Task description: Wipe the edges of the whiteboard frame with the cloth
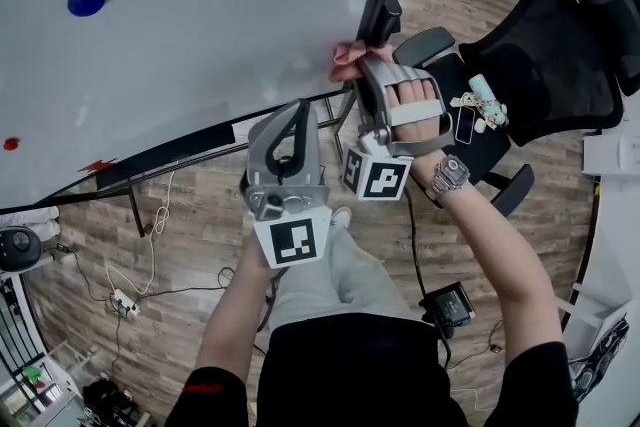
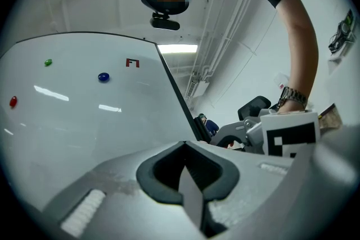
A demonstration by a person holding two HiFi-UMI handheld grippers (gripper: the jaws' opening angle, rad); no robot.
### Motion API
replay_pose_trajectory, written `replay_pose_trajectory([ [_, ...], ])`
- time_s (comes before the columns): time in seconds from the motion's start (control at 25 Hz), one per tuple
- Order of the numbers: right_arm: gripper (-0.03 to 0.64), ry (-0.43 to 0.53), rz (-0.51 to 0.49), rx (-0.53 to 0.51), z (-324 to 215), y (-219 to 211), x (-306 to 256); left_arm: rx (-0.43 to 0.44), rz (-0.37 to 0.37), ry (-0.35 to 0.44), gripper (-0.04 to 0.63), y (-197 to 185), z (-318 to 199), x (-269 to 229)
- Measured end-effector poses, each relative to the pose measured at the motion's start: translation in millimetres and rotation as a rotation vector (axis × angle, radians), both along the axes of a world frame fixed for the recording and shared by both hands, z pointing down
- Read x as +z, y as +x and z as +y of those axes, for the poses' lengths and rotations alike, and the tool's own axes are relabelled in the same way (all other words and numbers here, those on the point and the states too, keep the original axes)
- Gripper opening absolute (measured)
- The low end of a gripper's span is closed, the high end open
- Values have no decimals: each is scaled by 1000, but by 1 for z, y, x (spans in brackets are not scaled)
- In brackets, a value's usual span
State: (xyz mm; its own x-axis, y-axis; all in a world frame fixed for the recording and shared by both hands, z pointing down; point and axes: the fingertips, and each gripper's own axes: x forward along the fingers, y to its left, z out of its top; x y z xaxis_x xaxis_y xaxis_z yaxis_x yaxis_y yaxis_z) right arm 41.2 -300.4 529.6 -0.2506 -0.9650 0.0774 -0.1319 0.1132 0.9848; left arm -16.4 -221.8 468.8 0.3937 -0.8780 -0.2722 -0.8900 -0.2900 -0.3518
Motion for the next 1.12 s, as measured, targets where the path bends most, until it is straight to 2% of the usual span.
replay_pose_trajectory([
  [1.12,54,7,23,21,1,1,36,91,-3,-6,-3,6,-11,26],
])
